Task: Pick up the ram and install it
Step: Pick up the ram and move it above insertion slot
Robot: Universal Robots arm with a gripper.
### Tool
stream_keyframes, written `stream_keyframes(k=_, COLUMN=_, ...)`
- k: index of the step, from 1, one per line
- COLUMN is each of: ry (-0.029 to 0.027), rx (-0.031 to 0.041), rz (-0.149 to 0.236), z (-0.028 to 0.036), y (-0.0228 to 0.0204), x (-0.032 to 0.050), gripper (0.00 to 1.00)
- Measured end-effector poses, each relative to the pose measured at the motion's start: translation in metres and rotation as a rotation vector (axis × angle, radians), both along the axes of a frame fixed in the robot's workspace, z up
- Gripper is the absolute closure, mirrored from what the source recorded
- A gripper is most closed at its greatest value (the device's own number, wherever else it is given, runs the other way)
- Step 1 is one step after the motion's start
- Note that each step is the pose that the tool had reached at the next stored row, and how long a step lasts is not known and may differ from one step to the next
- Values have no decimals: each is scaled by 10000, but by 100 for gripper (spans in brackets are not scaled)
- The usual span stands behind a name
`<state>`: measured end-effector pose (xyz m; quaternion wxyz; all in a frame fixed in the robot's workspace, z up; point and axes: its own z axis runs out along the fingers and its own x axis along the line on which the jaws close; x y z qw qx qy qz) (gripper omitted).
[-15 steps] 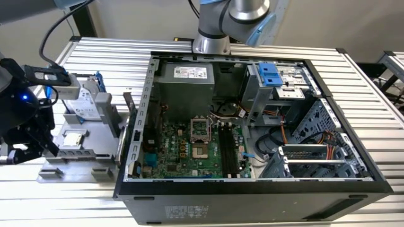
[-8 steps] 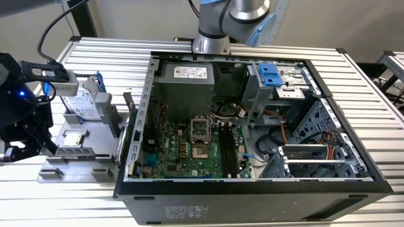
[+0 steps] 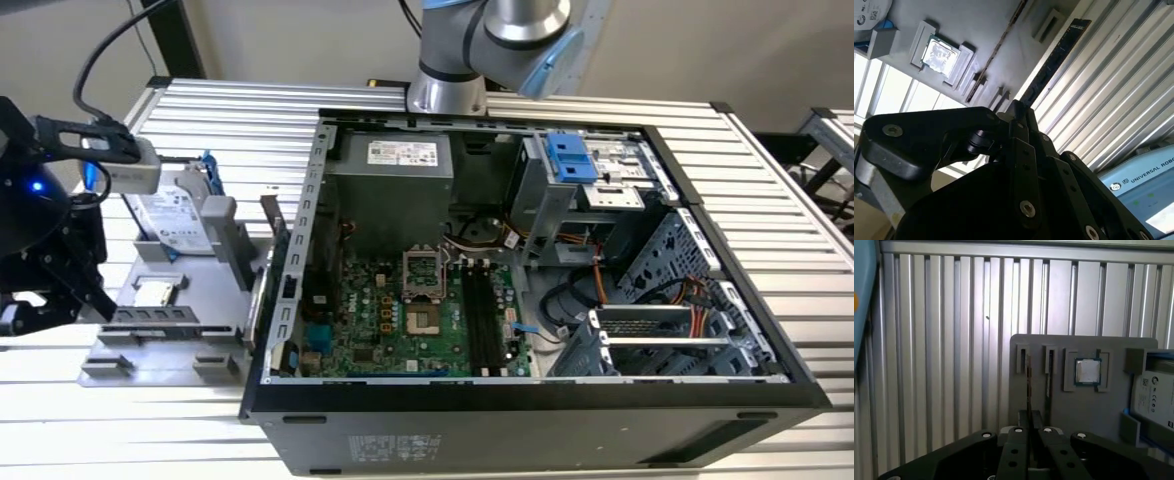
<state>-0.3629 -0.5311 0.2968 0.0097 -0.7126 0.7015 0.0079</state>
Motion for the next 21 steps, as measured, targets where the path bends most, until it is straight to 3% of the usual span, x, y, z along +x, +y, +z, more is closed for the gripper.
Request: stream_keyframes(k=21, ry=0, rx=0, rz=0, z=298, y=0, x=0, gripper=100)
